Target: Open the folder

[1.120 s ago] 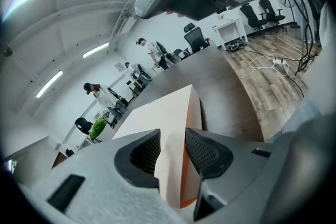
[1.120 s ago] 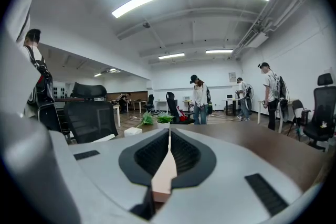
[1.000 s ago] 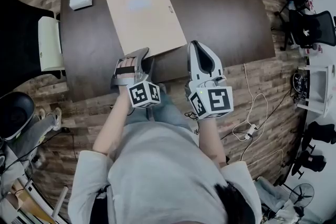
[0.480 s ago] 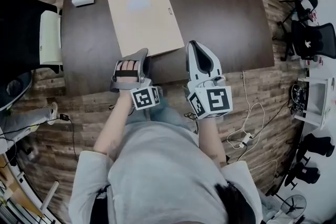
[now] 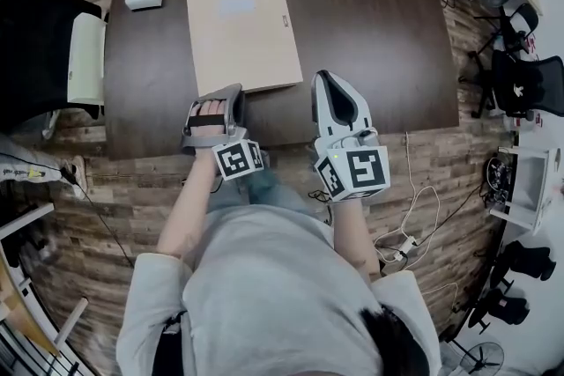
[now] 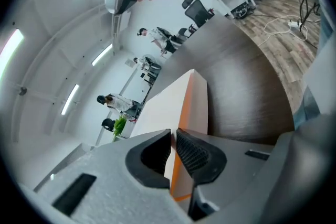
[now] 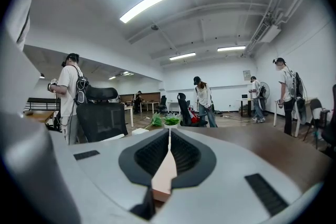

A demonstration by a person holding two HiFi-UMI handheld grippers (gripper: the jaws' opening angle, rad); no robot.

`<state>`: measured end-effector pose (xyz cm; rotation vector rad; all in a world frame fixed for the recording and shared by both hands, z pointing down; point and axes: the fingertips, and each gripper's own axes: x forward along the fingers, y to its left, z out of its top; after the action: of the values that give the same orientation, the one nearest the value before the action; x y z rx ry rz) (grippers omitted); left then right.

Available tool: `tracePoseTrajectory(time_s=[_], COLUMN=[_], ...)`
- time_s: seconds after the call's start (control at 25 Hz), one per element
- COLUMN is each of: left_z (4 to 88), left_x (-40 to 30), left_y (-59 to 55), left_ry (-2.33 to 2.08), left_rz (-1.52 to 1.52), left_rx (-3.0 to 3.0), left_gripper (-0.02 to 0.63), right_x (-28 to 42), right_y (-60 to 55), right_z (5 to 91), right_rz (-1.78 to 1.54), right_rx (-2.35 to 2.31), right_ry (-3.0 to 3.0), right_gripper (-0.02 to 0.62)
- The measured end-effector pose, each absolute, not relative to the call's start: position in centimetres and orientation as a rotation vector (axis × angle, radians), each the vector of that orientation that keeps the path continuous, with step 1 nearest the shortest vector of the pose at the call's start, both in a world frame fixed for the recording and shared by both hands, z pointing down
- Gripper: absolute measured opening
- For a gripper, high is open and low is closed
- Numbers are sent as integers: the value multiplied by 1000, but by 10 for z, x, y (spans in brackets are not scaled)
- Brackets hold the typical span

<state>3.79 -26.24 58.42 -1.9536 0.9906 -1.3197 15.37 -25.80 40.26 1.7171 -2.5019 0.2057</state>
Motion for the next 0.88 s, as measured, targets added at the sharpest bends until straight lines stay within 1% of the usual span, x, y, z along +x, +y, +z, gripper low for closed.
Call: tracePoseTrajectory(time_s=[0.2, 0.6, 0.76, 0.88], left_z=[585, 578, 576, 575], left_x=[38, 33, 31, 31], left_y=[-263, -262, -263, -263], left_ry=[1025, 1137, 1137, 1119], left_rz=[-1303, -1162, -1131, -1144], left_rx=[-2034, -2453, -2557, -2554], left_gripper=[32, 32, 33, 34], right_x=[156, 161, 169, 174], right_y=[-261, -268, -275, -281], right_z=[406, 418, 441, 475], right_rz=[213, 253, 310, 373], right_rx=[1698, 1663, 1657, 1621], right_ry=[-2515, -2535, -2513, -2473], right_gripper=[17, 17, 17, 17])
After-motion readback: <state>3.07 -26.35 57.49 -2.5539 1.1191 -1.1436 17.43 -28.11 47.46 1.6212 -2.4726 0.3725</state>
